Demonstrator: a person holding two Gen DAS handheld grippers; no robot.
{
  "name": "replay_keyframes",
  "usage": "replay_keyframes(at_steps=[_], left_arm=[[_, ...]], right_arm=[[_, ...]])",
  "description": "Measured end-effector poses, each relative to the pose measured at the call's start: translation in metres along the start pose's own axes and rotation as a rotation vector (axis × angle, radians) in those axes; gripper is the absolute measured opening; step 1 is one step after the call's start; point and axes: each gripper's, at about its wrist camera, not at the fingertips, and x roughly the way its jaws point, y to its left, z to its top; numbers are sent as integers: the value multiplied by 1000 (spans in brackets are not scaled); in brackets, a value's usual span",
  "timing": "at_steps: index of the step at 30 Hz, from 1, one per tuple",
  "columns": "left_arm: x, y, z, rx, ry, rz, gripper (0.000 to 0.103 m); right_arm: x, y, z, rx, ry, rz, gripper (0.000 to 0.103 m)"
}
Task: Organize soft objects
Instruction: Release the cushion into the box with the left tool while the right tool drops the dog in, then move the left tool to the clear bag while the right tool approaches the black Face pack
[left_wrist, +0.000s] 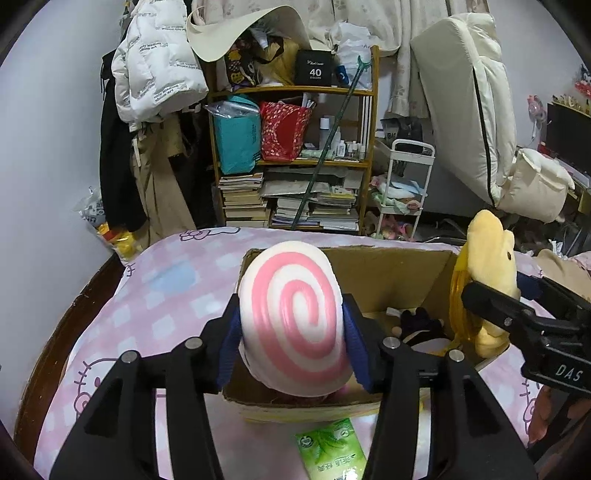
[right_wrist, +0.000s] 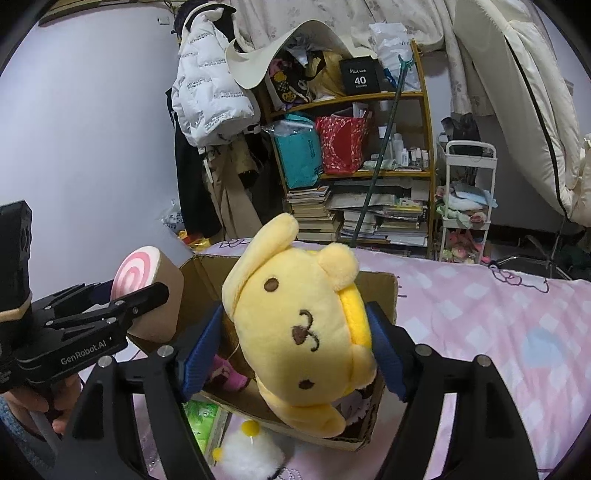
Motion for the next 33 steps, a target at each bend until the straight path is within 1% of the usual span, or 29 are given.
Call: replay_keyframes(at_steps=[3,4,5,6,8,9,10,12,13,17,20,24,27,30,33], left_arm=[[-4,0,1,-7,-6,12,57],[-6,1,2,-7,-12,14,59],[-8,1,3,-5,-18,12,67],[-12,1,4,-7,-28,19,73],[-16,3,5,-8,-39,31,75],[-17,3,6,-3,-28,40,76],[-17,3,6,4,-14,48,77],[-18,4,7,8,5,62,82],[-19,4,6,7,11,64,83],[-25,7,2,-7,39,63,85],[-36,12,-4,-16,75,70,85],[-53,18,-13,-15,124,99,85],[-67,22,-19,-5,142,111,85],[-81,24,-27,16,166,140,85],[-89,29,-37,16,203,150,85]], right_arm=[[-1,0,1,7,2,7,84],[-1,0,1,5,0,9,89],[-2,0,1,2,-3,8,92],[-3,0,1,3,-6,5,92],[-5,0,1,7,-3,2,94],[-6,0,1,9,1,-3,96],[-7,1,1,12,-1,-11,103],[-13,2,2,24,-22,-30,103],[-15,2,3,26,-18,-31,103],[-26,7,5,14,-16,-49,103],[-34,10,5,5,-9,-56,103],[-50,16,5,-11,-5,-62,103],[-64,20,2,5,-12,-57,103],[-76,26,-4,-15,-8,-71,103],[-88,29,-10,-11,13,-81,103]])
